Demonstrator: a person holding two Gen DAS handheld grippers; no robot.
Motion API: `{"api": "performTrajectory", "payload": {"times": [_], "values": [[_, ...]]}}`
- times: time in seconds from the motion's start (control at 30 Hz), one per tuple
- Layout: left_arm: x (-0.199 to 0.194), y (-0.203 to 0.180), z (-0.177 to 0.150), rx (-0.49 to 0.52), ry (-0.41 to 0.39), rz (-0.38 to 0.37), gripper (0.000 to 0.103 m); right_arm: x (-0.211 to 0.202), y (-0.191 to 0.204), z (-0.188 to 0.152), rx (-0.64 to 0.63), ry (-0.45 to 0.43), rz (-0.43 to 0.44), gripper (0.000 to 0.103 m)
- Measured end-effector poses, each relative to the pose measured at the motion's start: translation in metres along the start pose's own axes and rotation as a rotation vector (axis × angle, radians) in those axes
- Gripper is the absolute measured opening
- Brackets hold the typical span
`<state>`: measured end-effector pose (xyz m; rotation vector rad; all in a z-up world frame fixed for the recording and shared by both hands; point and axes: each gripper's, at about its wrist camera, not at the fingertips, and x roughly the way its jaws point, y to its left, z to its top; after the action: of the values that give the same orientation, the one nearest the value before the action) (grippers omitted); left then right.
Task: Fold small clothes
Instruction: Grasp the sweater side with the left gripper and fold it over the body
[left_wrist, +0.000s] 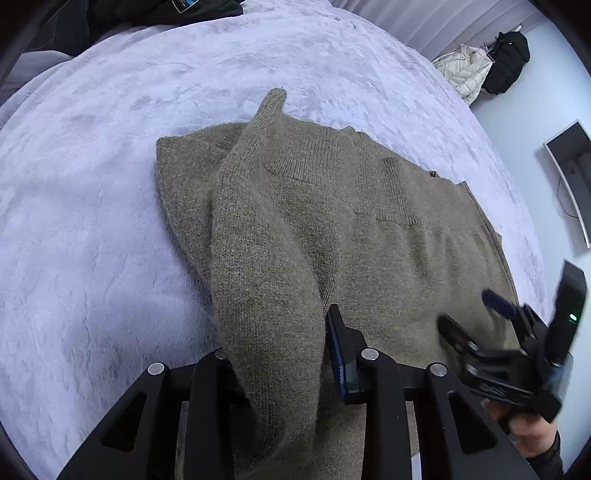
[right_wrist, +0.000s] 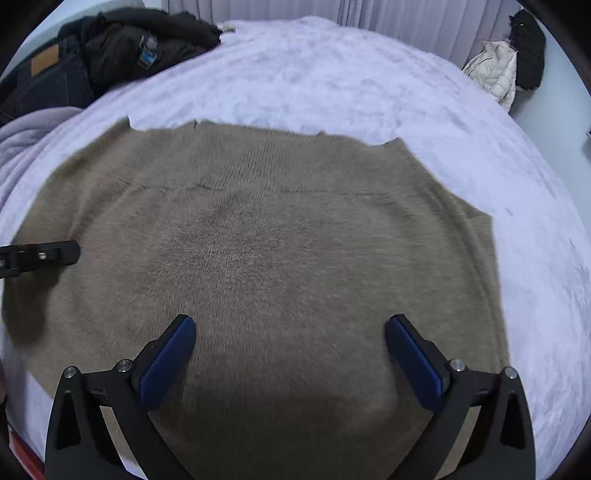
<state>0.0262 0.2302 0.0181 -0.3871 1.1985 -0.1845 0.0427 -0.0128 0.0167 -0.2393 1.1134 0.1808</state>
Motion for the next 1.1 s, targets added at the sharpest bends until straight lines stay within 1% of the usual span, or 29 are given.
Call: {"api": "performTrajectory", "payload": {"times": [0.03,0.07,0.1,0.17,0.23,0.27,0.33,0.37,0.4,0.43,0.47,0.5,0.53,0.6,0.63,0.83,0.9,1.0,1.1], "values": [[-0.003,-0.002,0.0,0.002,-0.003,0.008,0.031,0.008,0.005,0.005,-0.019,-0.01,-0.022,0.103],[-0.006,-0.005,0.0,0.005,-0.007,0.012,0.031,0.011,0.009,0.01,-0.036,-0.037,-0.03,0.103],[-0.01,-0.008,0.001,0.008,-0.013,0.012,0.03,0.013,0.01,0.015,-0.039,-0.041,-0.027,0.103],[-0.018,-0.011,0.001,0.01,-0.023,0.017,0.03,0.016,0.007,0.025,-0.017,-0.014,-0.009,0.103],[-0.024,-0.015,0.001,0.009,-0.028,0.026,0.03,0.016,0.002,0.034,0.008,0.036,0.007,0.103],[-0.025,-0.019,0.001,0.018,-0.034,0.041,0.03,0.01,-0.001,0.035,0.038,0.03,0.021,0.103],[-0.025,-0.025,0.0,0.028,-0.027,0.08,0.03,0.002,-0.01,0.03,0.096,-0.034,0.065,0.103],[-0.024,-0.029,0.0,0.035,-0.023,0.098,0.03,0.007,-0.01,0.027,0.101,-0.033,0.057,0.103],[-0.025,-0.033,0.0,0.04,-0.02,0.115,0.03,0.016,-0.005,0.024,0.063,-0.01,0.024,0.103],[-0.025,-0.039,0.002,0.044,-0.018,0.117,0.029,0.02,0.002,0.022,-0.009,-0.02,-0.001,0.103],[-0.028,-0.045,0.003,0.05,-0.023,0.124,0.029,0.016,0.004,0.022,-0.049,-0.032,-0.009,0.103],[-0.032,-0.052,0.003,0.057,-0.03,0.13,0.029,0.01,0.0,0.022,-0.038,-0.019,-0.001,0.103],[-0.035,-0.058,0.003,0.062,-0.031,0.142,0.029,0.0,-0.008,0.02,-0.001,-0.022,0.013,0.103],[-0.04,-0.075,0.006,0.076,-0.029,0.155,0.029,-0.022,-0.026,0.01,0.07,-0.088,0.045,0.103],[-0.041,-0.084,0.008,0.08,-0.021,0.161,0.029,-0.031,-0.035,0.003,0.087,-0.106,0.047,0.103],[-0.039,-0.154,0.012,0.106,0.039,0.208,0.028,-0.061,-0.086,-0.04,0.117,-0.156,-0.012,0.103],[-0.036,-0.183,0.012,0.115,0.051,0.22,0.027,-0.068,-0.106,-0.056,0.145,-0.177,-0.013,0.103],[-0.028,-0.229,0.014,0.126,0.064,0.211,0.027,-0.073,-0.133,-0.07,0.192,-0.199,-0.011,0.103],[-0.005,-0.275,0.011,0.156,0.085,0.21,0.027,-0.076,-0.15,-0.086,0.231,-0.202,0.009,0.103]]}}
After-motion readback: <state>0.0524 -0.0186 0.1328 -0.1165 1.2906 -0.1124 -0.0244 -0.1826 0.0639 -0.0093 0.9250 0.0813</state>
